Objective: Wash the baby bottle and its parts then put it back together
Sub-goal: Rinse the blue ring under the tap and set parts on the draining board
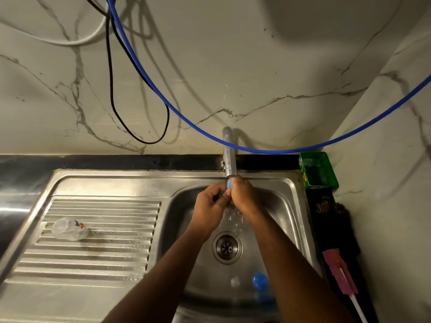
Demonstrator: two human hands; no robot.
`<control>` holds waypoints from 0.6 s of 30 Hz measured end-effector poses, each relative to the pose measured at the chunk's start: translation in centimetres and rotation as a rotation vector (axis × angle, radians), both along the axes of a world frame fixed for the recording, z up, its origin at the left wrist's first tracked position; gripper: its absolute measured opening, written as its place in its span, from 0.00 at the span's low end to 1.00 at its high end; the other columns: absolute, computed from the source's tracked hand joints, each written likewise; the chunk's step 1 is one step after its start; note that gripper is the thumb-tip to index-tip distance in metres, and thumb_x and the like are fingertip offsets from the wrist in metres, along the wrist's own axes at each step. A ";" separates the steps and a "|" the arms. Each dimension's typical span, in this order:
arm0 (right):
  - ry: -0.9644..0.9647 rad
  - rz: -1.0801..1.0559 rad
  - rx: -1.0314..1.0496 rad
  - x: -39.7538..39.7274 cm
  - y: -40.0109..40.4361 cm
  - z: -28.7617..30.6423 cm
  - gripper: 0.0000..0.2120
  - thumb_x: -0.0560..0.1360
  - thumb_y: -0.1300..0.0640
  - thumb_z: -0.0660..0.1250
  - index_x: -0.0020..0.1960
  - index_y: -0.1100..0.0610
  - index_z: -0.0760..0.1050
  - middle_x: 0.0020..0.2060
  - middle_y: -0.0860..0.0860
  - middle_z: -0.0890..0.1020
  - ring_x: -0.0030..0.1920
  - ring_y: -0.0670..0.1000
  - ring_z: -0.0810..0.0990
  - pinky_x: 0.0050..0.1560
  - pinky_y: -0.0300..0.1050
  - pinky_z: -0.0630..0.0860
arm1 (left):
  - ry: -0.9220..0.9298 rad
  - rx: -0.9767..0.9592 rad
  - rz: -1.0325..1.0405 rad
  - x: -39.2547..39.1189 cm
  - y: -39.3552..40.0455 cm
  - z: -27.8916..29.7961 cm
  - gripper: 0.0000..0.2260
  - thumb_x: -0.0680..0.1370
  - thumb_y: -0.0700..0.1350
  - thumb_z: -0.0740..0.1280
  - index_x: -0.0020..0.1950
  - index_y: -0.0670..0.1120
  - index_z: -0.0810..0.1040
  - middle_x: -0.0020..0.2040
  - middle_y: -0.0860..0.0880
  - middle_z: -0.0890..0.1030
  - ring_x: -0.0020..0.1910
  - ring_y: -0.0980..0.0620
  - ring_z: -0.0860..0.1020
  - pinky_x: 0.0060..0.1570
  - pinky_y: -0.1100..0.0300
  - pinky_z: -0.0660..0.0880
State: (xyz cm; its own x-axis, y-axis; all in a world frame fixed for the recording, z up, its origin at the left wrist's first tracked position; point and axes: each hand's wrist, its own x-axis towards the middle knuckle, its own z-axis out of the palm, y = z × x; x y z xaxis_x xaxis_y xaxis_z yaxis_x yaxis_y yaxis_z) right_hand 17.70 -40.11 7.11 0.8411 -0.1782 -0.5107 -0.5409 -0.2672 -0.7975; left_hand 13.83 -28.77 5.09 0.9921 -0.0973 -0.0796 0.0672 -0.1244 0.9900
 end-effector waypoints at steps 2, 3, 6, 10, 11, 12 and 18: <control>0.130 -0.034 0.154 0.1 -0.2 0.5 0.22 0.87 0.44 0.51 0.42 0.54 0.73 0.31 0.51 0.73 0.29 0.46 0.70 0.30 0.38 0.67 | -0.067 0.061 -0.007 0.0 0.3 -0.9 0.05 0.83 0.39 0.69 0.55 0.41 0.85 0.47 0.44 0.86 0.47 0.47 0.84 0.50 0.52 0.83; 0.091 0.016 0.124 -0.2 -0.4 0.7 0.21 0.87 0.44 0.51 0.47 0.55 0.74 0.32 0.50 0.73 0.29 0.45 0.71 0.30 0.39 0.68 | -0.074 0.066 -0.007 -0.1 0.5 -1.1 0.06 0.82 0.39 0.69 0.55 0.42 0.85 0.48 0.45 0.86 0.47 0.49 0.84 0.49 0.54 0.82; -0.259 0.203 -0.201 -1.4 -1.1 -0.3 0.16 0.87 0.45 0.51 0.68 0.51 0.69 0.45 0.51 0.79 0.39 0.46 0.77 0.39 0.43 0.74 | -0.012 -0.037 -0.001 -0.5 0.5 -0.6 0.09 0.83 0.37 0.68 0.62 0.42 0.83 0.49 0.46 0.86 0.45 0.52 0.84 0.46 0.60 0.80; -0.287 0.207 -0.151 -1.6 -0.9 -2.0 0.21 0.86 0.42 0.51 0.66 0.52 0.75 0.47 0.50 0.81 0.47 0.51 0.81 0.41 0.42 0.75 | 0.029 -0.153 0.011 -0.3 0.4 -0.5 0.08 0.84 0.38 0.66 0.59 0.38 0.84 0.43 0.47 0.86 0.40 0.55 0.82 0.43 0.63 0.78; -0.191 0.087 -0.017 -1.5 -0.5 -2.3 0.23 0.86 0.40 0.51 0.58 0.55 0.78 0.43 0.52 0.82 0.43 0.52 0.81 0.40 0.43 0.74 | 0.040 -0.182 0.014 -0.3 0.3 -0.4 0.08 0.84 0.37 0.66 0.58 0.37 0.84 0.42 0.46 0.85 0.40 0.55 0.82 0.43 0.62 0.78; -0.067 -0.054 0.151 -1.3 -0.1 -2.2 0.25 0.85 0.38 0.52 0.51 0.55 0.78 0.38 0.53 0.80 0.38 0.52 0.80 0.38 0.43 0.73 | 0.058 -0.213 0.020 -0.4 0.2 -0.4 0.09 0.83 0.36 0.66 0.59 0.36 0.84 0.41 0.45 0.85 0.38 0.54 0.82 0.42 0.61 0.79; -0.285 0.082 -0.267 -1.2 -0.2 -2.3 0.15 0.85 0.43 0.56 0.57 0.51 0.77 0.38 0.46 0.79 0.38 0.46 0.79 0.38 0.41 0.73 | 0.125 -0.247 0.003 -0.5 0.7 -0.6 0.11 0.85 0.42 0.64 0.58 0.40 0.85 0.37 0.46 0.82 0.35 0.52 0.76 0.39 0.59 0.74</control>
State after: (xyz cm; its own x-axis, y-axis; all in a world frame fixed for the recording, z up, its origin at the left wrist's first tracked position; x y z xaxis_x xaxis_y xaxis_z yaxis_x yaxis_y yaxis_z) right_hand 16.46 -40.27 4.81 0.9593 -0.1999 -0.1997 -0.2765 -0.5187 -0.8090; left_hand 13.37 -28.11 4.48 0.9764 -0.1256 -0.1755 0.1906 0.1203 0.9743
